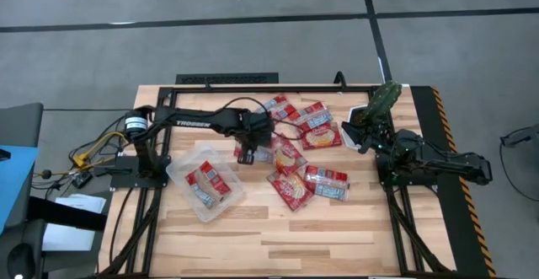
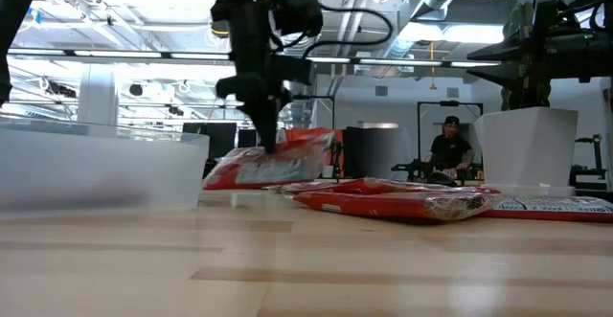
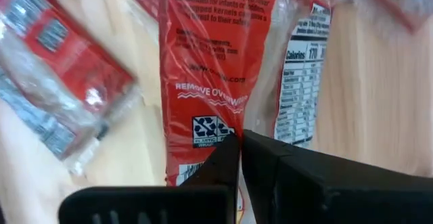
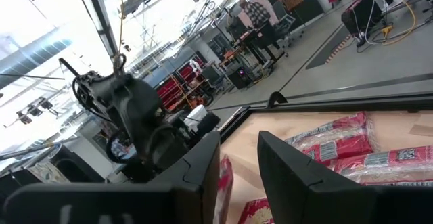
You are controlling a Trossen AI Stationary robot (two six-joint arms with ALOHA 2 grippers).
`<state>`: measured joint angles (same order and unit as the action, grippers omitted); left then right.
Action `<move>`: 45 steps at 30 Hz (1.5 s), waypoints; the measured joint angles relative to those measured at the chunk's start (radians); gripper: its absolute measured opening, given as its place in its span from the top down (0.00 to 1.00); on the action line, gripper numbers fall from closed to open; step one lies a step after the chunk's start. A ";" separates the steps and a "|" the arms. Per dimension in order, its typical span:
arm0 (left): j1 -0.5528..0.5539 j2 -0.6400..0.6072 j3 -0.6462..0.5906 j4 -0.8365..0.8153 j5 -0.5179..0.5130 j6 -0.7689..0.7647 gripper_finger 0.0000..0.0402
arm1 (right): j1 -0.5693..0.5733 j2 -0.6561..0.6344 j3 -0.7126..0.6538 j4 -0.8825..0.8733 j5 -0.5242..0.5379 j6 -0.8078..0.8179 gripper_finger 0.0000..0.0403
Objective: Sort popcorn bags into baskets
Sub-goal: Put the red popcorn bag into the transparent bin
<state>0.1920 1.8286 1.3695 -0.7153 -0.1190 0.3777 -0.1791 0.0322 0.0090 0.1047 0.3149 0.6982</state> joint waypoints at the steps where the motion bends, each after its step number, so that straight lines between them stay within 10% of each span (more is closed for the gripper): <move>1: 0.000 0.000 0.015 -0.013 0.003 -0.003 1.00 | 0.000 0.000 0.000 0.000 0.000 0.000 0.68; 22: -0.018 -0.003 0.371 -0.435 -0.020 -0.242 1.00 | 0.000 0.000 0.000 0.000 0.000 -0.002 0.69; 35: -0.177 -0.092 0.487 -0.858 0.003 -0.660 1.00 | 0.000 0.001 0.000 -0.004 -0.002 -0.027 0.70; 45: -0.399 -0.249 0.442 -0.855 -0.027 -1.064 1.00 | 0.000 0.001 0.000 -0.003 -0.003 -0.028 0.70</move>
<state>-0.2070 1.5797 1.8113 -1.5708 -0.1462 -0.6859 -0.1787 0.0330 0.0086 0.1017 0.3122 0.6705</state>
